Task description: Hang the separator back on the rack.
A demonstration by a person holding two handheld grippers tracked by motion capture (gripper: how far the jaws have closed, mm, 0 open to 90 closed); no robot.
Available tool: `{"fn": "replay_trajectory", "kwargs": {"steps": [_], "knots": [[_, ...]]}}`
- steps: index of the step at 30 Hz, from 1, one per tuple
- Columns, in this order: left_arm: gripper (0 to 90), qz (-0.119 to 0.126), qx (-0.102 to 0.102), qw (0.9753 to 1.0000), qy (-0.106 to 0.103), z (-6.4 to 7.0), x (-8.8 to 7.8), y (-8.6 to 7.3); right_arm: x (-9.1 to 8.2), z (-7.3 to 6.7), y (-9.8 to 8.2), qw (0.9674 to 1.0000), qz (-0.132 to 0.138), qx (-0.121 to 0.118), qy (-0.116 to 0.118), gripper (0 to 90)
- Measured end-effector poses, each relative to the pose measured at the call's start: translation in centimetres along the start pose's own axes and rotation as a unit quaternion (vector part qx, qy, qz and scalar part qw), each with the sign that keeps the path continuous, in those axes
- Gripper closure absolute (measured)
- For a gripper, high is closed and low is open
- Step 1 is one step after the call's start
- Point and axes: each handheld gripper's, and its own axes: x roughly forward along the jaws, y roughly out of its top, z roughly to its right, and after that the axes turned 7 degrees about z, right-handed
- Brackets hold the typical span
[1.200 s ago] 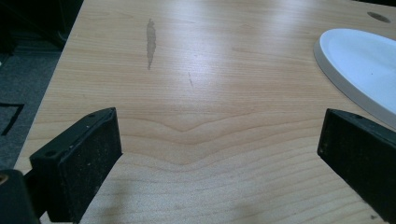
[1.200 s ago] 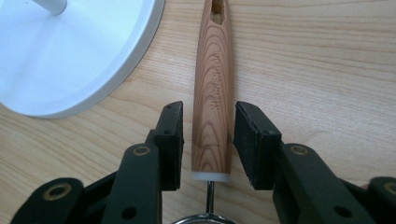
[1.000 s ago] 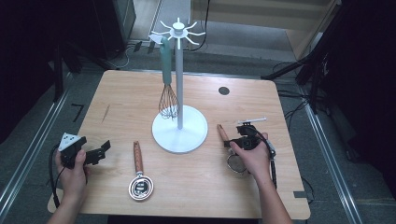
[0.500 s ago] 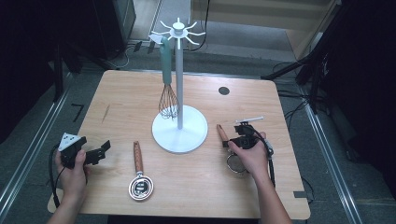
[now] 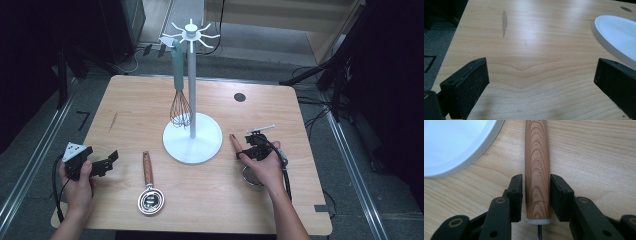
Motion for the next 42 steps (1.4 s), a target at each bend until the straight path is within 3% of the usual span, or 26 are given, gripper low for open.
{"fn": "replay_trajectory", "kwargs": {"steps": [8, 24, 31, 42], "knots": [[0.2, -0.001, 0.001, 1.0, 0.0, 0.0, 0.0, 0.0, 0.1, -1.0, -0.2, 0.9984, 0.001, -0.043, -0.038, 68.8], [0.1, -0.002, 0.002, 1.0, 0.001, 0.0, 0.0, 0.0, 0.3, -1.8, -0.7, 0.9957, 0.025, -0.064, -0.062, 70.4], [0.2, -0.001, 0.0, 1.0, 0.0, 0.0, 0.0, 0.0, 0.3, -1.8, -0.9, 0.9948, 0.037, -0.072, -0.061, 70.5], [0.2, -0.002, 0.0, 1.0, 0.0, 0.0, 0.0, 0.0, 0.0, -1.5, -1.2, 0.9961, 0.048, -0.066, -0.031, 70.5]]}}
